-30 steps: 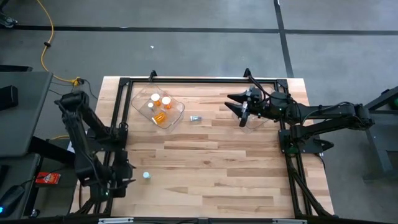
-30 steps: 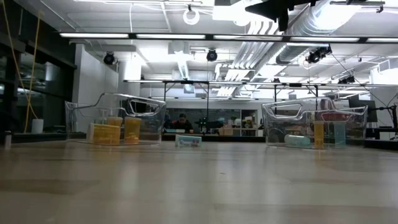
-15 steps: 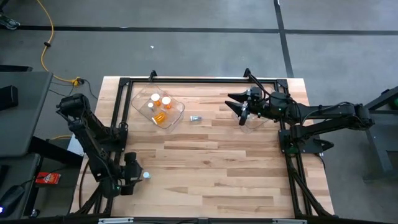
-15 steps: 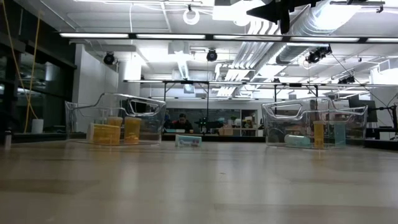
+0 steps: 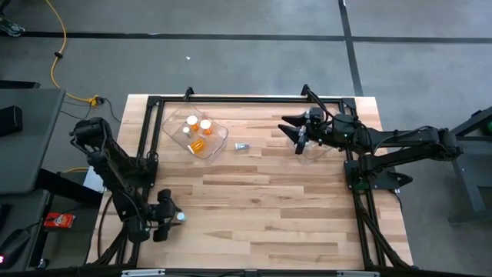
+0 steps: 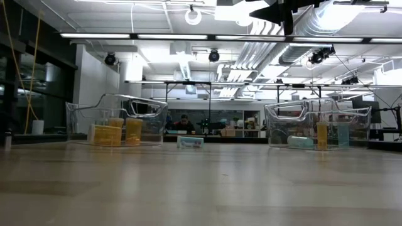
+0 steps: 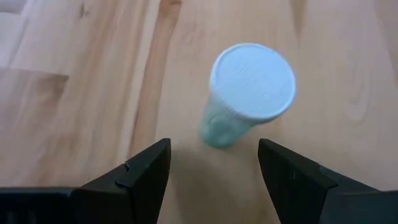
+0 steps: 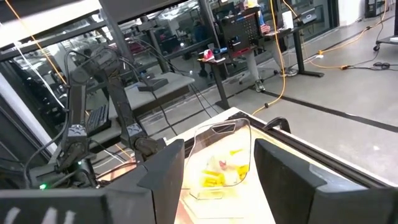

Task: Pick and place medicine bottles into bin by pill shape (circle, oval)
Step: Put the green tablet bottle into the right transparent bin, then put the green capsule bottle into the left transparent bin

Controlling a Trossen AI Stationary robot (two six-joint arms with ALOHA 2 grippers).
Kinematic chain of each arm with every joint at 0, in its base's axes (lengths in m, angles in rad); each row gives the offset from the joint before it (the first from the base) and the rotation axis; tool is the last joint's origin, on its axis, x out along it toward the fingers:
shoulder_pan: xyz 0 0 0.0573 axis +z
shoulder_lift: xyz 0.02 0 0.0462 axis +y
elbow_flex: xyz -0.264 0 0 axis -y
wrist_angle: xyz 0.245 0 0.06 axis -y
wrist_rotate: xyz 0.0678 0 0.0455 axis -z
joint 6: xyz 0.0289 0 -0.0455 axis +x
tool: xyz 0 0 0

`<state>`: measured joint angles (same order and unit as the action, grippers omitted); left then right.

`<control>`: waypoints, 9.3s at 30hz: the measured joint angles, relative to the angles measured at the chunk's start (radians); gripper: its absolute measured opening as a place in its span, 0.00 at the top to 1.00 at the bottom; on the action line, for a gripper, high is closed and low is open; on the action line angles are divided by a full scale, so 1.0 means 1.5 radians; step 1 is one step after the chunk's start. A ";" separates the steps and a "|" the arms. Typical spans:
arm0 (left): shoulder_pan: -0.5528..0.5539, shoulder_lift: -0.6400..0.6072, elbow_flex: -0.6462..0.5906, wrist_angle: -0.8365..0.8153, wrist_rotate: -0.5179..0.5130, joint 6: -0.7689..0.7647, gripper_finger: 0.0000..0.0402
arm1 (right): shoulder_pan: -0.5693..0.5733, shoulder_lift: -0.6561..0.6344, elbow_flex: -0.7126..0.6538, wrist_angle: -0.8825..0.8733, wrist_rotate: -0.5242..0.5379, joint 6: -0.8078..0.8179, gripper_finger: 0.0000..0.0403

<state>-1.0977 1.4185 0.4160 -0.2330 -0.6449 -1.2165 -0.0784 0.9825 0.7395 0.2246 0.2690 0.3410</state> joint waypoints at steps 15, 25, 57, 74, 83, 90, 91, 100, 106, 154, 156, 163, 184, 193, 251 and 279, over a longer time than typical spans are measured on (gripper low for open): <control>0.029 0.015 -0.018 0.090 -0.042 0.029 0.42 | 0.000 0.000 0.000 -0.002 0.008 0.000 0.53; 0.030 0.049 -0.018 0.152 -0.034 0.046 0.48 | 0.000 0.000 0.000 -0.002 0.008 0.000 0.53; 0.365 -0.327 0.073 -0.087 0.228 0.391 0.77 | 0.001 0.020 0.000 0.015 -0.076 -0.024 0.53; 0.799 -0.049 0.371 -0.034 0.416 0.787 0.77 | 0.001 0.210 0.000 0.157 -0.191 0.005 0.53; 0.811 0.068 0.475 -0.036 0.458 0.804 0.77 | 0.002 0.222 0.000 0.157 -0.234 0.033 0.45; 0.819 0.090 0.485 -0.030 0.452 0.806 0.77 | 0.027 0.222 0.000 0.161 -0.259 -0.042 0.39; 0.821 0.094 0.485 -0.023 0.452 0.801 0.77 | 0.032 0.222 0.000 0.159 -0.255 -0.054 0.39; 0.838 0.117 0.486 0.063 0.470 0.764 0.77 | 0.040 0.222 0.000 0.127 -0.174 -0.094 0.39; 0.838 0.152 0.485 0.079 0.484 0.744 0.77 | 0.039 0.222 0.000 0.120 -0.179 -0.096 0.39; 0.846 0.183 0.484 0.194 0.475 0.715 0.77 | 0.039 0.222 0.000 0.087 -0.185 -0.104 0.71; 0.848 0.183 0.484 0.194 0.475 0.716 0.77 | 0.039 0.222 0.000 0.087 -0.184 -0.104 0.74; 0.850 0.183 0.484 0.194 0.475 0.705 0.77 | 0.039 0.222 0.000 0.087 -0.184 -0.103 0.76; 0.871 -0.059 0.471 -0.045 0.468 0.743 0.47 | -0.058 -0.044 0.001 -0.139 -0.117 -0.165 0.75; 0.866 -0.284 0.224 0.308 0.395 0.690 0.47 | -0.061 -0.139 0.000 -0.216 -0.075 -0.156 0.75; 0.866 -0.425 0.080 0.382 0.367 0.621 0.47 | -0.319 0.179 -0.001 -0.668 -0.174 0.000 0.73; 0.866 -0.425 0.080 0.382 0.372 0.621 0.47 | -0.261 -0.036 0.024 -0.391 -0.316 0.004 0.52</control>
<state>0.2016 0.7803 0.5354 0.3401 -0.0875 -0.2852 -0.4703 0.9285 0.7750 -0.3615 -0.2054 0.3473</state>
